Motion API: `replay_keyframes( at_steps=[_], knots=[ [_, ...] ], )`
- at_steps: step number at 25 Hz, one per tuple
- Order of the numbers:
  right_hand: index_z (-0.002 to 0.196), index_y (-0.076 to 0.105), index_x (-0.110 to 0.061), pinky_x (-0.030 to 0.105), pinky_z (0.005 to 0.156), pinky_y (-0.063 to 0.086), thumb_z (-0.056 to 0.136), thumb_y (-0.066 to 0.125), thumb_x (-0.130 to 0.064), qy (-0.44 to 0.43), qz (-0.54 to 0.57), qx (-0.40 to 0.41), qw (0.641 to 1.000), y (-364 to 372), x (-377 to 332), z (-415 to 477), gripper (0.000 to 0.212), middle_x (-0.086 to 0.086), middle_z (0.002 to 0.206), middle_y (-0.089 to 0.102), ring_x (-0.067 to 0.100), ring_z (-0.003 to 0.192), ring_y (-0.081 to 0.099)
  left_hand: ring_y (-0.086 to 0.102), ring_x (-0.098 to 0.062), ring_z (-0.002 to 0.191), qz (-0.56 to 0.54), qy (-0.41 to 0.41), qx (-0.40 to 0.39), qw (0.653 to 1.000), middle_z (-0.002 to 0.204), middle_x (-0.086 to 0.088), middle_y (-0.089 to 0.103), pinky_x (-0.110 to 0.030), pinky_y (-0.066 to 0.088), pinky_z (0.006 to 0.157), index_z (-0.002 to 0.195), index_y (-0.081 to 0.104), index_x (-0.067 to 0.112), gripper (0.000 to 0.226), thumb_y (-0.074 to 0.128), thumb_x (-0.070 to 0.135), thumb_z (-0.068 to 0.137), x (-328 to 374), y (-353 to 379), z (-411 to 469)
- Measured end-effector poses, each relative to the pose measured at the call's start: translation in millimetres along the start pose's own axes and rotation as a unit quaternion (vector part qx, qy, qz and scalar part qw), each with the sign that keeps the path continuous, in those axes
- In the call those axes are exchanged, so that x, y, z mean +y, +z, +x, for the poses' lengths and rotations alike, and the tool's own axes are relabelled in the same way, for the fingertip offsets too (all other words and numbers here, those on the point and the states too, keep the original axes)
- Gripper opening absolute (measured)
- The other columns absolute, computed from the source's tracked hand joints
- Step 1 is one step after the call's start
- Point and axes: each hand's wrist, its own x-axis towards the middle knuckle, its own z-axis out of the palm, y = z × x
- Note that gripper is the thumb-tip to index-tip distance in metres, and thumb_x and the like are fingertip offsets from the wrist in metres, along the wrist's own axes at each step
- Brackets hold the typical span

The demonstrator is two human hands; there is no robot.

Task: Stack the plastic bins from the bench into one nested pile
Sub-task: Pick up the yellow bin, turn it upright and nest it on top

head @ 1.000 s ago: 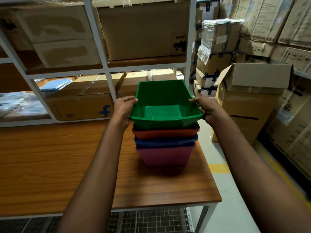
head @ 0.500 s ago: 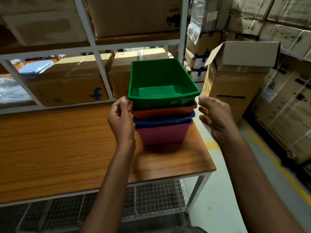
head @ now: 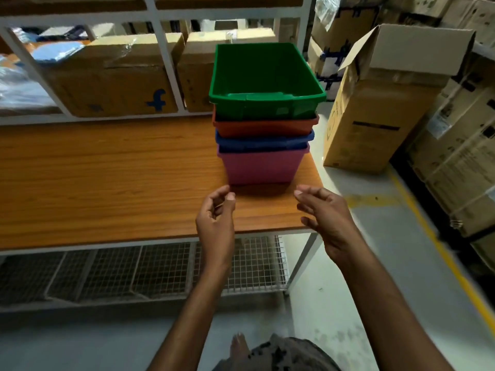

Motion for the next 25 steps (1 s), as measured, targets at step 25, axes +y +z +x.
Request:
replay_keyframes(
  at_steps=[25],
  knots=[
    [0.107, 0.068, -0.024, 0.012, 0.074, 0.049, 0.092, 0.074, -0.013, -0.111, -0.26, -0.251, 0.926, 116.5, 202.0, -199.9, 0.019, -0.002, 0.095, 0.068, 0.001, 0.082, 0.062, 0.059, 0.001, 0.111, 0.257, -0.074, 0.054, 0.962, 0.125, 0.022, 0.059, -0.024, 0.05, 0.082, 0.134, 0.057, 0.041, 0.042, 0.067, 0.026, 0.097, -72.6, -271.6, -211.3]
  ],
)
